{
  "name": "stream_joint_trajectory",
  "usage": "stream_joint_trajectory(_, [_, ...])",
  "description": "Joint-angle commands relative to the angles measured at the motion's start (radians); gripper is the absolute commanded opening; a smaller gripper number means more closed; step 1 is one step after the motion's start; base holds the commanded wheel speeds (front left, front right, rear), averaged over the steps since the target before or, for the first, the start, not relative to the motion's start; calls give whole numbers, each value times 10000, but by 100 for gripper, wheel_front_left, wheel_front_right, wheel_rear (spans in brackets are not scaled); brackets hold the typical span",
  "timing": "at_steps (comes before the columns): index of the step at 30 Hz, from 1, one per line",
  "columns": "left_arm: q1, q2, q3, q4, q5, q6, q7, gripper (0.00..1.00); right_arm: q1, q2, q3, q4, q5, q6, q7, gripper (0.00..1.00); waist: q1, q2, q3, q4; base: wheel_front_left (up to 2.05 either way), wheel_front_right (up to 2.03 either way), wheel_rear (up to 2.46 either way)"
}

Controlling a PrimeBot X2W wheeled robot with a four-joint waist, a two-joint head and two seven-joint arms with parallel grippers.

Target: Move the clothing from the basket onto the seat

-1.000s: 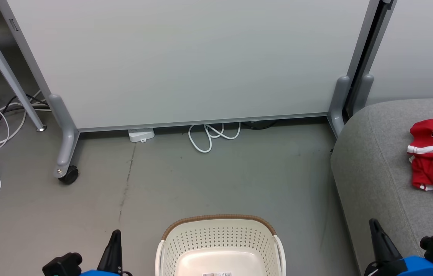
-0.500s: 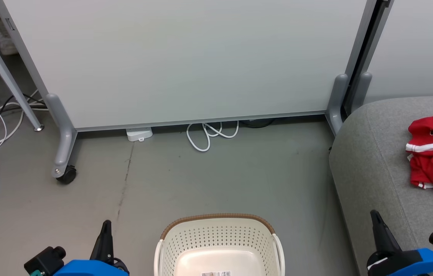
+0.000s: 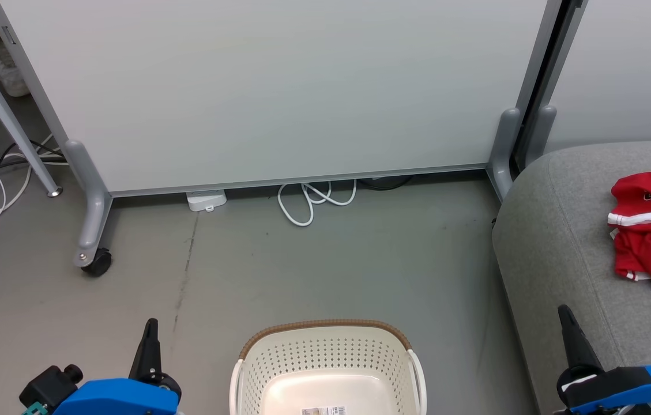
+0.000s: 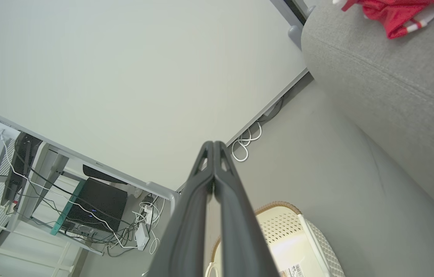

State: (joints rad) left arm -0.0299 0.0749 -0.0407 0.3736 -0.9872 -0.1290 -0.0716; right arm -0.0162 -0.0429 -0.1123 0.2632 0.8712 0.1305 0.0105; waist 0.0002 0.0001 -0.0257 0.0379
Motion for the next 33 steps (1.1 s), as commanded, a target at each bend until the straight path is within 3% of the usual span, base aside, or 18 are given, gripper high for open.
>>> stream_joint_trajectory(1, [-321, 9, 131, -189, -291, -11, 76, 0, -260, -66, -12, -144, 368, 3, 64, 0, -1, -1, 5, -7, 0, 0, 0])
stream_joint_trajectory(33, [-597, -112, 852, -750, -3218, -20, 967, 0, -629, -85, -19, -180, 3831, 3, 558, 0, -1, -1, 120, -158, 0, 0, 0])
